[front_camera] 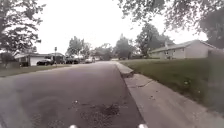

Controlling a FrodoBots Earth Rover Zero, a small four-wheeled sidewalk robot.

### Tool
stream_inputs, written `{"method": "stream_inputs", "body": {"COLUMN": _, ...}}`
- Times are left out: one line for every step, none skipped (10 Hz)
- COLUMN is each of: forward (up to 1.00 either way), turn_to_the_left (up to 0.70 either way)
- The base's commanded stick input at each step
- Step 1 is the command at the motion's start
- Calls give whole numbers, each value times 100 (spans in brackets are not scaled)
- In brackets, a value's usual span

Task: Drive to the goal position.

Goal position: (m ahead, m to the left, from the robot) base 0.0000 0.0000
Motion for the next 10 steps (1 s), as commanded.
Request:
{"method": "stream_inputs", "body": {"forward": 7, "turn_to_the_left": 0}}
{"method": "stream_inputs", "body": {"forward": 7, "turn_to_the_left": 0}}
{"method": "stream_inputs", "body": {"forward": 7, "turn_to_the_left": 0}}
{"method": "stream_inputs", "body": {"forward": 7, "turn_to_the_left": 0}}
{"method": "stream_inputs", "body": {"forward": 6, "turn_to_the_left": 0}}
{"method": "stream_inputs", "body": {"forward": 7, "turn_to_the_left": 0}}
{"method": "stream_inputs", "body": {"forward": 7, "turn_to_the_left": 0}}
{"method": "stream_inputs", "body": {"forward": 7, "turn_to_the_left": 0}}
{"method": "stream_inputs", "body": {"forward": 7, "turn_to_the_left": 0}}
{"method": "stream_inputs", "body": {"forward": 7, "turn_to_the_left": 0}}
